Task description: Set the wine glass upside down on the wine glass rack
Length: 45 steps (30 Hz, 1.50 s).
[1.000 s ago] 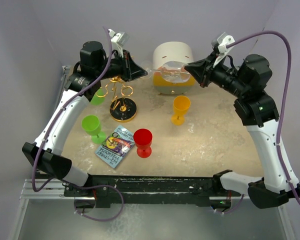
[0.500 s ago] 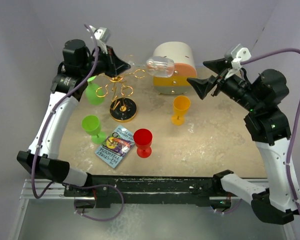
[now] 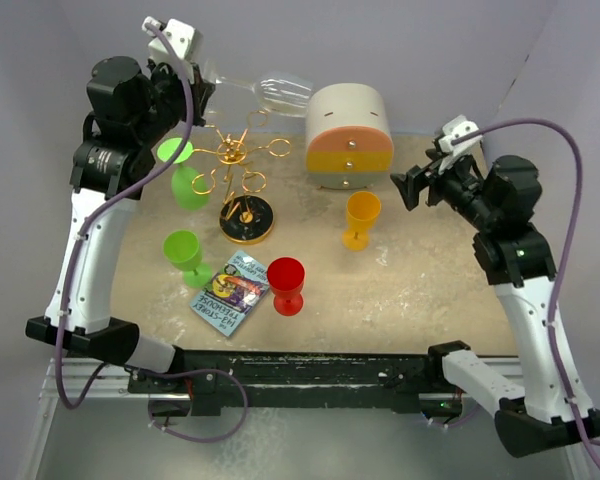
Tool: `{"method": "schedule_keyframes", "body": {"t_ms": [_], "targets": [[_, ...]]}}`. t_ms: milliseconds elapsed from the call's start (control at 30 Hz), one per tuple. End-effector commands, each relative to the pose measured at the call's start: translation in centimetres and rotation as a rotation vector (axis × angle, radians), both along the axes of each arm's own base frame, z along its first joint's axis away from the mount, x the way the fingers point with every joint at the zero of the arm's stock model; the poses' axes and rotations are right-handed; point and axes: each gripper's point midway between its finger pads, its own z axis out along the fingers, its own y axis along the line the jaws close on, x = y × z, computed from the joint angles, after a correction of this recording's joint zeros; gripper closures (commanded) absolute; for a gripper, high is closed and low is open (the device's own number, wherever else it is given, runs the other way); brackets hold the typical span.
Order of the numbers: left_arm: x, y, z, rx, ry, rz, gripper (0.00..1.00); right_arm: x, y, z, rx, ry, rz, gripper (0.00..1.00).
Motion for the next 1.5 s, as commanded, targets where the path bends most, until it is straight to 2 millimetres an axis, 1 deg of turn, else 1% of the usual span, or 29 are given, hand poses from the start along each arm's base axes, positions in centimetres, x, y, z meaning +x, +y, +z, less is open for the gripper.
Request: {"method": "schedule_keyframes", "body": {"t_ms": [0,67,100,200,267,300,367,433,567,733,767,867,967,1067,1267,1467], "targets": [[1.3,1.2,3.7,0.142,-0.17,0.137,1.0,2.9,-2.8,-4.7,-0.058,0.053,-0.122,0.17],[1.9,1.0,4.5,0.178,-0.213,0.16,1.0,3.5,-3.4,-6.5,-0.046,0.081,-0.143,0.17],[2.2,0.8,4.8,0.197,-0.236,0.167,1.0,3.6,-3.6,-7.0,-0.045,0.093,-0.148,0.17],[3.4,0.3,5.4,0.276,-0.299,0.205,1.0,3.4,-4.6,-7.6,-0.034,0.123,-0.165,0.17],[4.6,-0.3,5.3,0.346,-0.336,0.228,1.0,3.4,-5.6,-7.9,-0.025,0.137,-0.186,0.17],[5.5,-0.7,4.9,0.386,-0.346,0.238,1.0,3.4,-6.2,-7.9,-0.022,0.139,-0.202,0.17],[6.5,-1.3,4.5,0.452,-0.373,0.252,1.0,3.5,-7.1,-8.1,-0.019,0.137,-0.233,0.17],[7.2,-2.2,4.3,0.515,-0.416,0.259,1.0,3.4,-7.4,-8.3,-0.016,0.136,-0.239,0.17],[8.1,-4.6,3.8,0.674,-0.517,0.231,1.0,3.3,-7.1,-8.8,-0.011,0.145,-0.214,0.17],[9.1,-7.3,1.0,0.83,-0.543,0.126,1.0,3.2,-7.0,-8.9,-0.009,0.144,-0.202,0.17],[9.4,-7.9,-0.1,0.87,-0.549,0.099,1.0,3.2,-7.0,-8.9,-0.008,0.144,-0.197,0.17],[10.0,-8.9,-1.8,0.932,-0.551,0.06,1.0,3.1,-6.7,-9.0,-0.006,0.146,-0.183,0.17],[10.2,-9.7,-3.4,0.976,-0.553,0.012,1.0,3.0,-6.5,-9.2,-0.005,0.151,-0.172,0.17],[10.0,-10.1,-4.4,1.015,-0.559,-0.023,1.0,2.8,-6.5,-9.5,-0.006,0.155,-0.165,0.17],[8.9,-10.0,-6.4,1.085,-0.537,-0.1,1.0,2.7,-6.3,-9.5,-0.01,0.152,-0.154,0.17],[8.2,-9.4,-7.8,1.127,-0.509,-0.13,1.0,2.7,-6.1,-9.7,-0.011,0.157,-0.143,0.17]]}}
